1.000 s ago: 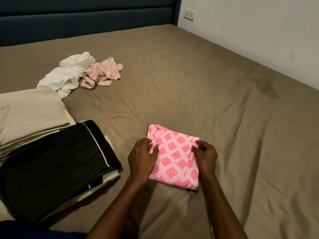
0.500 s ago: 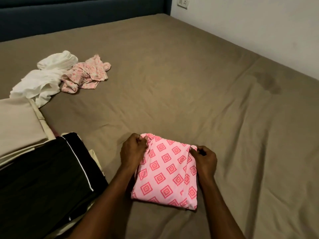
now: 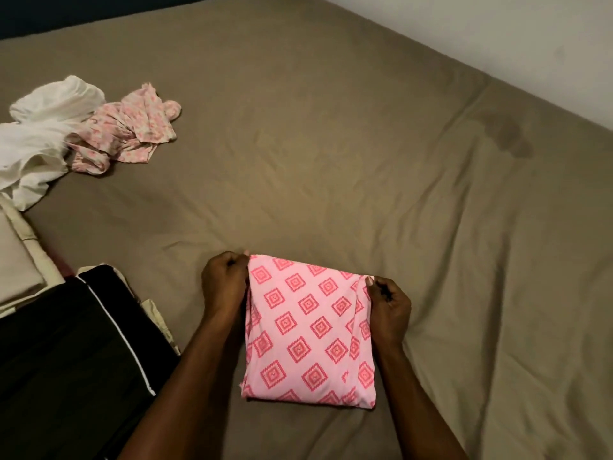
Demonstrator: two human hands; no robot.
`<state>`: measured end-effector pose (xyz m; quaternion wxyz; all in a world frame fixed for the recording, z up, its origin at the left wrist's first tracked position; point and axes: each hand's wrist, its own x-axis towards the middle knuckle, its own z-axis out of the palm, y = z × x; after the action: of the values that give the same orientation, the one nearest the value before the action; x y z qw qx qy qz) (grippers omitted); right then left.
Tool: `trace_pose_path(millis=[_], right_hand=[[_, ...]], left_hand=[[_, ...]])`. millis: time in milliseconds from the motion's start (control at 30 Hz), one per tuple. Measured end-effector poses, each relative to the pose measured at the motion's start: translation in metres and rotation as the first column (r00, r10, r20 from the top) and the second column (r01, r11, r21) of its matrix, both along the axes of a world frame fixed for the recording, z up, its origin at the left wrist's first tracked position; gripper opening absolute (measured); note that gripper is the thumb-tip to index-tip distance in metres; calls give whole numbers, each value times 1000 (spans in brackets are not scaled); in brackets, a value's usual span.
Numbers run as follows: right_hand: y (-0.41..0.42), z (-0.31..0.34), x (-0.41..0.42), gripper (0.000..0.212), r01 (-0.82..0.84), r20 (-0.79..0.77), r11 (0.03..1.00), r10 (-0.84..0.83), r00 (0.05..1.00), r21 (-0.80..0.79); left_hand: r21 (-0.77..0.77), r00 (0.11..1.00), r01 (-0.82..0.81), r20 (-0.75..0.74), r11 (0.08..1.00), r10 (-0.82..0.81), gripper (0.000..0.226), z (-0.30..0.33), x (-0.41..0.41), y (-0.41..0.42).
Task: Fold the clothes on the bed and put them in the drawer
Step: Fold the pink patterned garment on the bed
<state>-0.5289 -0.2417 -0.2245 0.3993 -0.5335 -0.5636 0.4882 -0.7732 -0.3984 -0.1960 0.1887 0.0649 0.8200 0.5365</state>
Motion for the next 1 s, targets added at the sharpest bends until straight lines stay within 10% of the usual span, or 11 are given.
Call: trace_pose_path(millis=[367, 700, 1000], right_hand=[[6, -4, -5, 13, 57, -64, 998, -59, 996, -20], [5, -5, -3, 6, 44, -134, 999, -46, 990, -18], [10, -18, 4, 15, 184, -68, 982, -187, 980, -54]], left_hand=[[-32, 988, -155, -5, 987, 155, 42, 7, 3, 6], [-446, 936, -41, -330, 894, -122, 51, 30, 33, 13], [-421, 871, -98, -474, 902, -127, 38, 14, 36, 10]])
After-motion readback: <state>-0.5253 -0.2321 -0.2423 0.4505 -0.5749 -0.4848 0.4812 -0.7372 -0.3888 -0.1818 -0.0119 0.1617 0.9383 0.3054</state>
